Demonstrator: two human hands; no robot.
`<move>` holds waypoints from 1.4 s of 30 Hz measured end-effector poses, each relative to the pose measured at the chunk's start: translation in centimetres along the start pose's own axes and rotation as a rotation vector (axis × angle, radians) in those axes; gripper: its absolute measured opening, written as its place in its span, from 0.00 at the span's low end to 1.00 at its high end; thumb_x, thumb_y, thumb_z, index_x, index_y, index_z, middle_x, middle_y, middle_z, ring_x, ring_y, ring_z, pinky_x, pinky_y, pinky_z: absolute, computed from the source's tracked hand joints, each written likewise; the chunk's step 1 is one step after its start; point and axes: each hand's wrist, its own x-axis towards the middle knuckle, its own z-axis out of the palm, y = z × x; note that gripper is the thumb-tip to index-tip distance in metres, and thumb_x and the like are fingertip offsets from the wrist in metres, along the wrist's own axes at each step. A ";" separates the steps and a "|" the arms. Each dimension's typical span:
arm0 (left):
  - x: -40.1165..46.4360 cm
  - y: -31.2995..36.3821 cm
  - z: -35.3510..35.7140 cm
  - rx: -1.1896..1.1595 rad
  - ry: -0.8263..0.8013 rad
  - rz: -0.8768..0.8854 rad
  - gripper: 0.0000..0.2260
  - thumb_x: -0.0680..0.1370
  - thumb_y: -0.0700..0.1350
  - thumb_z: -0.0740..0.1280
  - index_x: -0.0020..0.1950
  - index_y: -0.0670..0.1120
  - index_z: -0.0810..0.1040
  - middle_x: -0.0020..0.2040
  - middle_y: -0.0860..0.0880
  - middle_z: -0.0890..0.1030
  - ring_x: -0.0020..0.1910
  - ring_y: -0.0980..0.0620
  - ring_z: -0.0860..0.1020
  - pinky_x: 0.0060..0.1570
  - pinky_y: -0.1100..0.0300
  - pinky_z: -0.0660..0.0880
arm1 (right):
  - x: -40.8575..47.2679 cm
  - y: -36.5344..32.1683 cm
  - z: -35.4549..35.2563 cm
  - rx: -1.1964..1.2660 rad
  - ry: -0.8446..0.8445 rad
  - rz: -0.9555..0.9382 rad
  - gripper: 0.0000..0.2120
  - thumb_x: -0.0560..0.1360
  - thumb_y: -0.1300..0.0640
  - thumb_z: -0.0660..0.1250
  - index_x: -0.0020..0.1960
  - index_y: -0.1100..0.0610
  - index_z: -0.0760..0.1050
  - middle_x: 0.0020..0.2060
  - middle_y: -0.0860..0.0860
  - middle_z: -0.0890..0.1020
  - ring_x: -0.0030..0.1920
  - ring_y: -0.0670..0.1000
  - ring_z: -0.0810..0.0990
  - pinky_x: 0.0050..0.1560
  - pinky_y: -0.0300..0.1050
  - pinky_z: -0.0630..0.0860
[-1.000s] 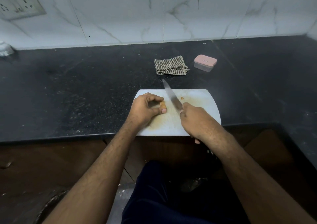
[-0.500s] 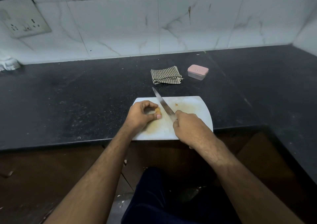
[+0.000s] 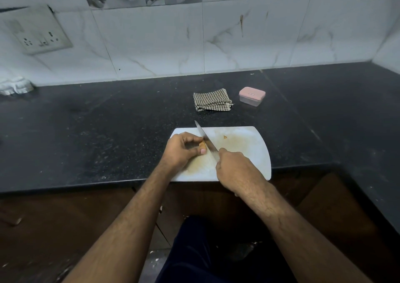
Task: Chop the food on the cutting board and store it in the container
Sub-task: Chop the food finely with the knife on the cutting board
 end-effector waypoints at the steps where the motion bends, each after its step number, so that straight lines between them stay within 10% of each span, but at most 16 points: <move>1: 0.0 0.0 0.0 0.001 -0.005 0.003 0.16 0.68 0.43 0.82 0.55 0.49 0.88 0.54 0.55 0.85 0.55 0.57 0.83 0.65 0.51 0.78 | 0.1 -0.1 0.1 -0.006 -0.001 -0.002 0.14 0.83 0.56 0.56 0.68 0.54 0.68 0.40 0.49 0.68 0.42 0.50 0.75 0.42 0.48 0.78; 27: 0.1 -0.1 -0.2 0.059 -0.012 0.007 0.20 0.63 0.50 0.85 0.49 0.51 0.82 0.50 0.54 0.85 0.53 0.54 0.83 0.60 0.46 0.79 | -0.2 2.5 0.4 -0.122 0.177 -0.032 0.13 0.82 0.47 0.62 0.65 0.48 0.71 0.43 0.47 0.75 0.42 0.48 0.75 0.41 0.45 0.73; 42: 0.0 1.5 0.5 0.307 -0.064 0.115 0.11 0.78 0.56 0.72 0.56 0.54 0.76 0.57 0.52 0.69 0.60 0.54 0.70 0.54 0.62 0.69 | -0.2 4.2 -0.1 -0.086 0.244 0.004 0.13 0.79 0.46 0.67 0.61 0.47 0.71 0.48 0.47 0.80 0.47 0.49 0.80 0.49 0.49 0.81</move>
